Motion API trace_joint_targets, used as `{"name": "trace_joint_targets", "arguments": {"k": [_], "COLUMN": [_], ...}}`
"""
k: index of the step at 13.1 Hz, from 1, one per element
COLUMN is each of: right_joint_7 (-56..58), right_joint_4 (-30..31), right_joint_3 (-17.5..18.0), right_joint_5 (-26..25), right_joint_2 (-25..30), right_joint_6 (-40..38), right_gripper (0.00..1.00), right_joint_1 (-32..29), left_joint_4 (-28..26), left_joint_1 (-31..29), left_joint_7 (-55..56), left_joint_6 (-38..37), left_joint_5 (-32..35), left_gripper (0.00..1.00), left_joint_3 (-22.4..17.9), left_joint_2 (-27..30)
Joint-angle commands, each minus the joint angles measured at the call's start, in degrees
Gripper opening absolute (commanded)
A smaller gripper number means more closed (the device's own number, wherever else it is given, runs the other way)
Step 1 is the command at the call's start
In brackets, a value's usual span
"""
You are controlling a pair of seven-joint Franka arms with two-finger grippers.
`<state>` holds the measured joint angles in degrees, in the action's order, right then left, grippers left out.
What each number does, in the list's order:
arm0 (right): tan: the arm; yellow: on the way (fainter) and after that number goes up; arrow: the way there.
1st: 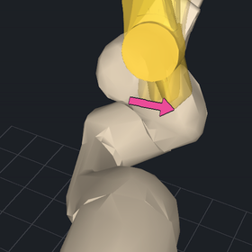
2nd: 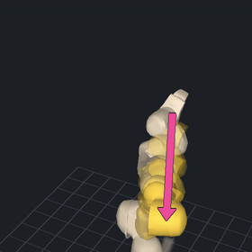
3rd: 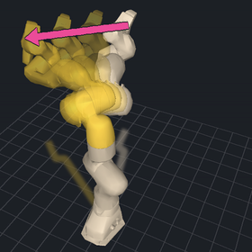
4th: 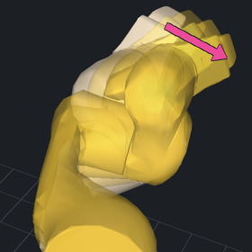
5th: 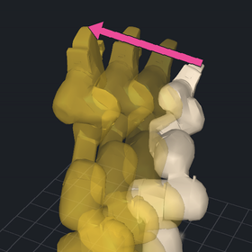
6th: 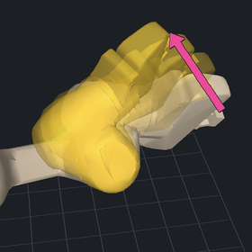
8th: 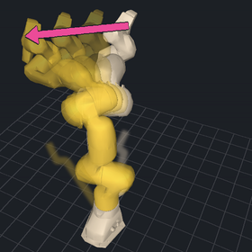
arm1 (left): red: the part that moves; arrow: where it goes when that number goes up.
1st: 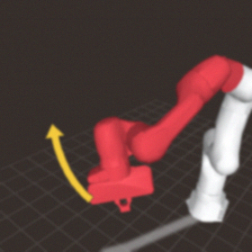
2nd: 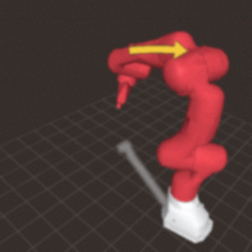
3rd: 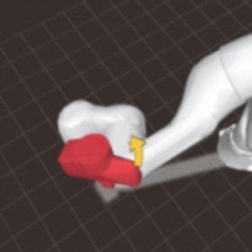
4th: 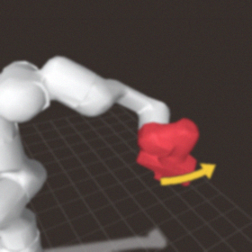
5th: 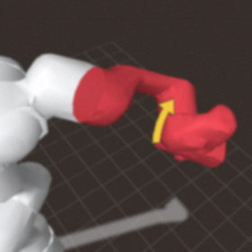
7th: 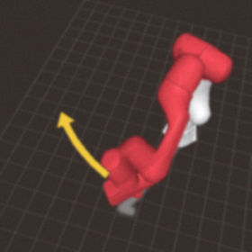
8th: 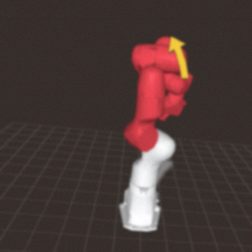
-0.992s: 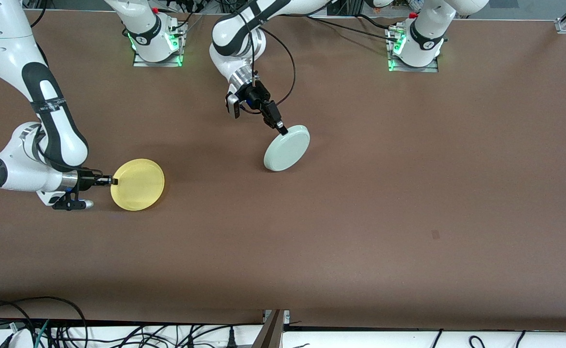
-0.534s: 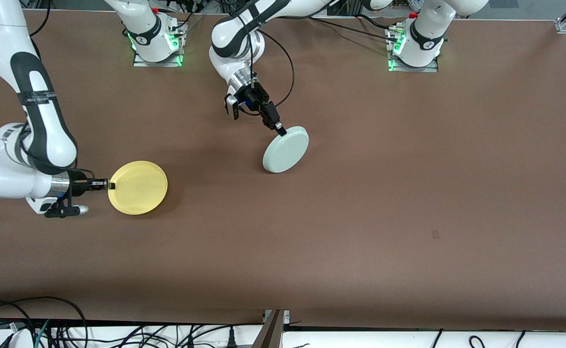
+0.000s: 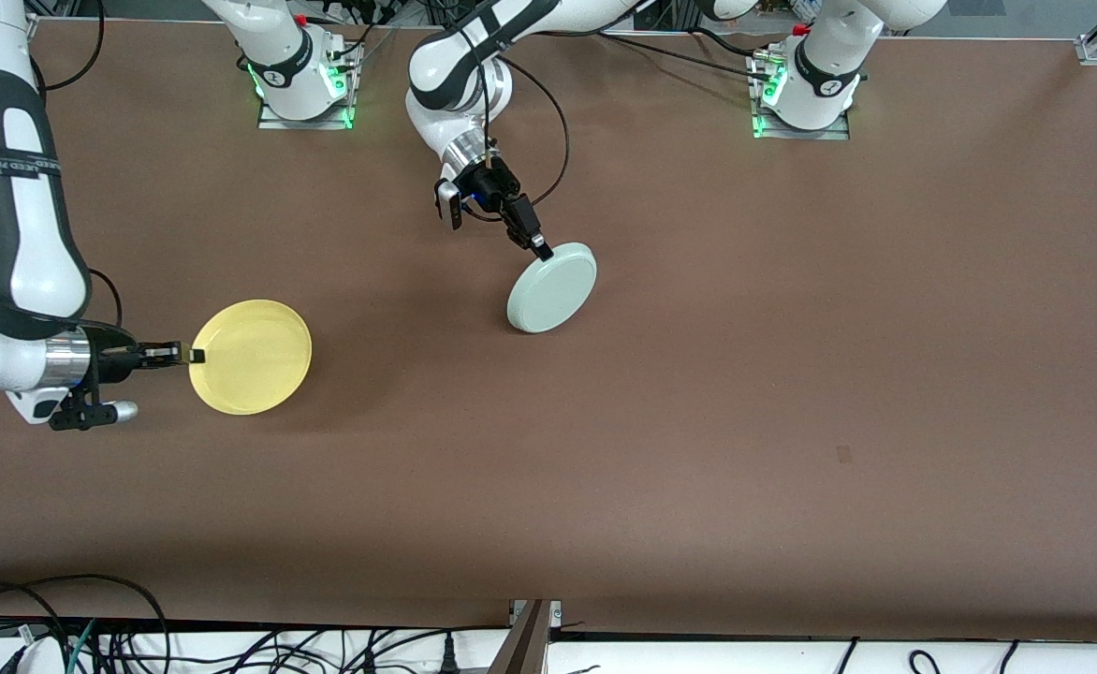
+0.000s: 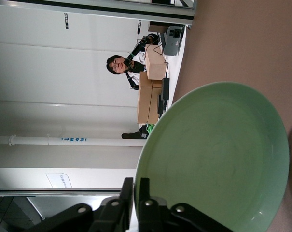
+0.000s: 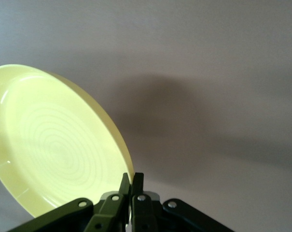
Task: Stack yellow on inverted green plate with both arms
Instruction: 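Turn the green plate over and lower it onto the table with the left gripper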
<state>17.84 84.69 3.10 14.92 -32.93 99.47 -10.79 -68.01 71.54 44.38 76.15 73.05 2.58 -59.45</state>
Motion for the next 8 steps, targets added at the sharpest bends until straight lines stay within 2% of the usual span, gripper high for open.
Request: {"name": "trace_joint_targets", "arguments": {"k": [1,4,7,8], "right_joint_7": [0.7,0.5,0.2,0.0], "right_joint_4": [-2.2,-4.1,-4.5,-4.3], "right_joint_3": [0.3,0.4,0.5,0.5], "right_joint_5": [1.1,1.1,2.1,2.6], "right_joint_2": [0.4,1.1,1.7,1.6], "right_joint_6": [-2.4,-4.7,-7.0,-8.0], "right_gripper": [0.00,0.00,0.00,0.00], "right_joint_1": [-0.4,-0.1,-0.1,-0.1], "left_joint_4": [2.8,3.0,6.3,6.4], "left_joint_1": [1.4,2.0,2.3,2.9], "left_joint_7": [0.0,0.8,6.1,7.9], "left_joint_6": [-1.4,-1.4,-1.3,-1.3], "left_joint_5": [-0.3,-0.7,-6.2,-6.8], "left_gripper": [0.27,0.41,0.64,0.65], "left_joint_3": [-0.2,0.1,0.1,0.1], "left_joint_2": [-1.6,-1.5,-1.5,-1.3]}}
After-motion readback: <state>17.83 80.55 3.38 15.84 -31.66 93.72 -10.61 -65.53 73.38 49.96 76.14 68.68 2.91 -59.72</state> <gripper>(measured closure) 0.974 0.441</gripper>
